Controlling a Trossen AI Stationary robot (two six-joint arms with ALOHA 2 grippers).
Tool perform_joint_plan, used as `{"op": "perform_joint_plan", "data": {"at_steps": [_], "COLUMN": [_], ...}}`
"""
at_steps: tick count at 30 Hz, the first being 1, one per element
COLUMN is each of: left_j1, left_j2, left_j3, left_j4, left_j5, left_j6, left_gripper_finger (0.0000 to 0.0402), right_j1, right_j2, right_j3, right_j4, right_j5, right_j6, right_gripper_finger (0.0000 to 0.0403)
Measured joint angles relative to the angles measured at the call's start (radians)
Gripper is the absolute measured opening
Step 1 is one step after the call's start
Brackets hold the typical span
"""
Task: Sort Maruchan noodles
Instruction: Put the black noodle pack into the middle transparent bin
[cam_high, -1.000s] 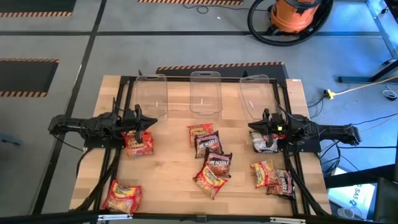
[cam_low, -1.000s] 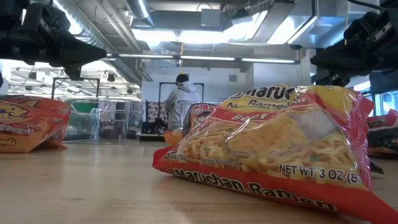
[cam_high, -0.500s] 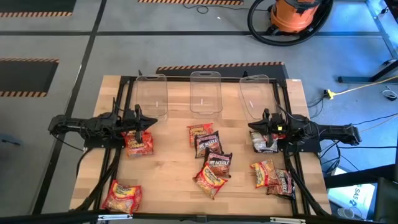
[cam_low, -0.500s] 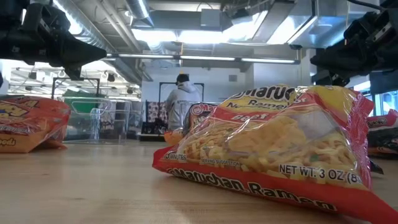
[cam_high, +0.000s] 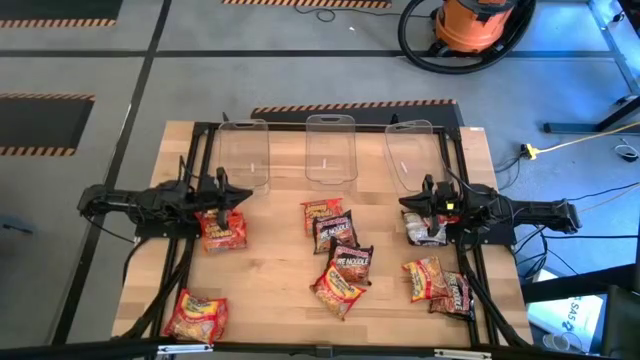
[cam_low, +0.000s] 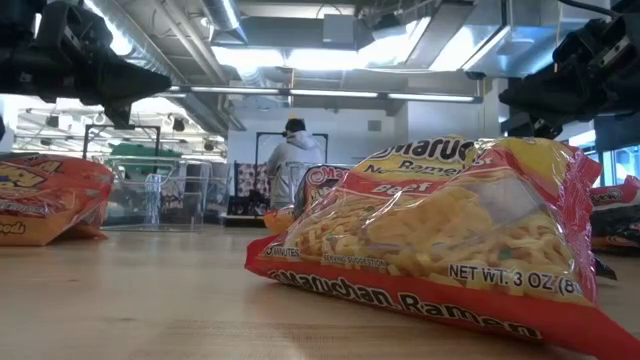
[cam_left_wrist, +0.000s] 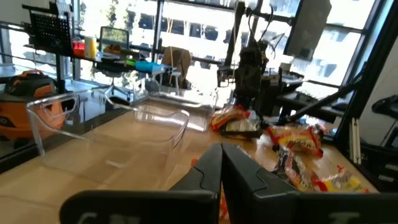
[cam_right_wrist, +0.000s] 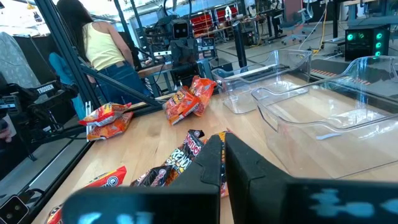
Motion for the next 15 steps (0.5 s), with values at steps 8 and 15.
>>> {"op": "perform_joint_plan", "data": {"at_steps": [8,15], "left_j1": [0.000,0.000], "left_j2": [0.000,0.037], "left_j3": [0.001,0.001], "left_j4": [0.210,0.250], "left_j5": [-0.064,-0.043], "left_j6": [-0.117,-0.092], "left_gripper_finger": [0.0002,0.0002], "right_j1": [0.000,0.000], "right_j2": [0.000,0.000], "right_j3": [0.000,-0.001], "right_j4": [0.000,0.007], "right_j5": [0.000,0.000], "right_j6": [0.000,0.000], "right_gripper_finger": [0.0001,0.0001]}}
